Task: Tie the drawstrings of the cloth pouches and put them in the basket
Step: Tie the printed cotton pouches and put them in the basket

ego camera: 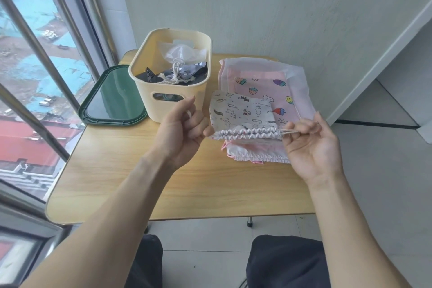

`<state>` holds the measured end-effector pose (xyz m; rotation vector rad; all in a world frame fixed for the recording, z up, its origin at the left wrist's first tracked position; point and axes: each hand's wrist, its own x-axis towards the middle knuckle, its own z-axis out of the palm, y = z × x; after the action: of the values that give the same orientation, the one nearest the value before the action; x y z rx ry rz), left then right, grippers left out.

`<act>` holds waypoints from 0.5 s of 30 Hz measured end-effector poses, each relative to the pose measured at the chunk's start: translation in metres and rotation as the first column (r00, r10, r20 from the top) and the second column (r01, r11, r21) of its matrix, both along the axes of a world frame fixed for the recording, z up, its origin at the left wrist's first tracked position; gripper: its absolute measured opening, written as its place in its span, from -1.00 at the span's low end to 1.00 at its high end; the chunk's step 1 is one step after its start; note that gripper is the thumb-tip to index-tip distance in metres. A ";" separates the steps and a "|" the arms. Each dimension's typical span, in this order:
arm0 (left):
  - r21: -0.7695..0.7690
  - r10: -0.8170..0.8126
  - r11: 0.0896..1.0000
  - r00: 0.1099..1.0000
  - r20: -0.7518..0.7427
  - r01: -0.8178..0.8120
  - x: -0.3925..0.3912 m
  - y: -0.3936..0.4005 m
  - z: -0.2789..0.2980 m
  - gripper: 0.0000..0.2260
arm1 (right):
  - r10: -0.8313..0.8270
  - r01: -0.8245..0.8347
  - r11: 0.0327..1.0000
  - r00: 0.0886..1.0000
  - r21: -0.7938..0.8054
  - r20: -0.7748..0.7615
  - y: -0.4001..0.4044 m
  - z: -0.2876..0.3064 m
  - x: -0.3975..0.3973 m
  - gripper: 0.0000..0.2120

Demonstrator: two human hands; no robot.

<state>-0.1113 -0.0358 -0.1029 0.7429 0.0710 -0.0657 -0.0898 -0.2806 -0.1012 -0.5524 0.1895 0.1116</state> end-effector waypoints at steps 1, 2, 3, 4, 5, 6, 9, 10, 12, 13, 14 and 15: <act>0.043 0.012 0.999 1.000 -0.028 -0.011 0.001 0.001 0.001 -0.54 | 0.008 -0.007 0.999 1.000 0.037 -0.018 0.000 -0.001 0.001 -0.57; 0.100 0.025 0.995 0.998 -0.055 -0.019 0.002 0.002 0.001 -0.54 | 0.022 -0.020 0.999 0.999 0.043 -0.041 -0.001 -0.002 0.002 -0.59; 0.182 0.036 0.983 0.997 -0.071 -0.023 0.003 0.004 0.001 -0.54 | 0.039 -0.039 0.999 0.997 0.001 -0.065 -0.003 -0.004 0.005 -0.59; 0.298 0.042 0.954 0.997 -0.071 -0.019 0.004 0.006 -0.001 -0.54 | 0.064 -0.072 0.994 0.993 -0.081 -0.095 -0.004 -0.005 0.006 -0.58; 0.442 0.036 0.897 0.998 -0.052 -0.009 0.005 0.008 -0.002 -0.53 | 0.101 -0.123 0.975 0.987 -0.185 -0.124 -0.005 -0.005 0.008 -0.57; 0.586 0.012 0.811 1.000 -0.029 0.007 0.005 0.010 -0.003 -0.53 | 0.148 -0.190 0.937 0.976 -0.295 -0.156 -0.005 -0.006 0.009 -0.56; 0.868 -0.114 0.493 0.993 -0.013 0.068 0.001 0.013 -0.006 -0.55 | 0.282 -0.363 0.681 0.931 -0.636 -0.230 -0.005 -0.009 0.007 -0.45; 0.920 -0.145 0.383 0.989 -0.032 0.086 0.000 0.014 -0.007 -0.54 | 0.310 -0.393 0.578 0.916 -0.715 -0.254 -0.004 -0.010 0.005 -0.44; 0.972 -0.164 0.207 0.983 -0.081 0.115 -0.002 0.016 -0.008 -0.54 | 0.329 -0.430 0.434 0.894 -0.791 -0.306 -0.007 -0.010 0.004 -0.50; 0.977 -0.160 0.171 0.982 -0.103 0.130 -0.003 0.018 -0.009 -0.55 | 0.332 -0.448 0.392 0.883 -0.803 -0.331 -0.009 -0.011 0.003 -0.53; 0.977 -0.156 0.161 0.981 -0.114 0.139 -0.003 0.020 -0.008 -0.57 | 0.332 -0.460 0.370 0.877 -0.807 -0.347 -0.012 -0.009 0.005 -0.55; 0.976 -0.149 0.163 0.981 -0.123 0.147 -0.003 0.022 -0.007 -0.58 | 0.334 -0.473 0.363 0.871 -0.803 -0.361 -0.014 -0.008 0.005 -0.55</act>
<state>-0.1147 -0.0136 -0.1101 2.1406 0.0269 -0.2263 -0.0847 -0.2949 -0.1097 -1.6702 0.2367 0.5744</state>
